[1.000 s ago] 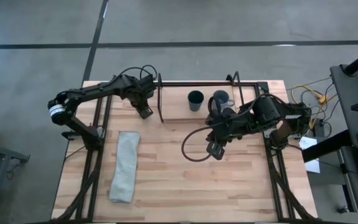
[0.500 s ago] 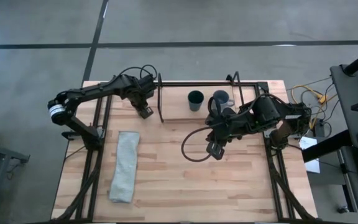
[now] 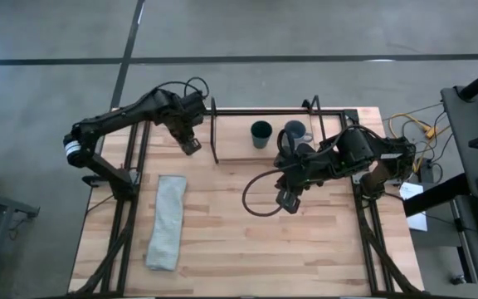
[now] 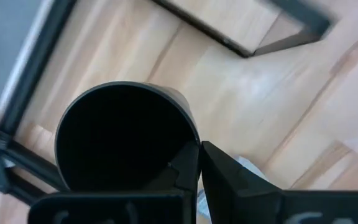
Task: Stack small to large cups/mugs on shelf
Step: Put the black cup on the shelf
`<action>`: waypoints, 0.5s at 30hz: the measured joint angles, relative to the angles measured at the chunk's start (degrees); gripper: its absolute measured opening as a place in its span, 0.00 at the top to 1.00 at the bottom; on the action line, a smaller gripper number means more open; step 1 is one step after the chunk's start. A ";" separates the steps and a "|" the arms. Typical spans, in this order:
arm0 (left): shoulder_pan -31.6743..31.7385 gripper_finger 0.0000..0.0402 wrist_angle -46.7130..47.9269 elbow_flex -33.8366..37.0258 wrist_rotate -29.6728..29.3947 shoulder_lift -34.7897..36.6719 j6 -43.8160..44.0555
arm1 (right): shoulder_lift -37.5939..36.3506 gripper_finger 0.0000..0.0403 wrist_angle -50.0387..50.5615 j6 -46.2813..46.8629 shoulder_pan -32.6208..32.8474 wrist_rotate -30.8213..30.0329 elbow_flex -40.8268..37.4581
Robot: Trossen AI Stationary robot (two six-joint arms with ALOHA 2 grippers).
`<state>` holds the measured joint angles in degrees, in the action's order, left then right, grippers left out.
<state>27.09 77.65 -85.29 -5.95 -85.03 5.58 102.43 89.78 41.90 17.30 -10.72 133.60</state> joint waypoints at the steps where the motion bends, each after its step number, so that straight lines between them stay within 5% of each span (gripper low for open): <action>1: -0.25 1.00 0.89 -1.72 -0.34 0.06 -0.02 | 0.00 0.84 0.01 -0.27 -0.02 0.00 0.00; 15: -1.00 1.00 2.86 -23.36 -7.47 0.11 -0.44 | 0.00 0.84 0.04 -1.42 -0.02 0.00 0.00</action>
<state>26.09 80.51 -108.65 -13.42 -84.93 5.14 102.43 89.82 40.48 17.28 -10.72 133.60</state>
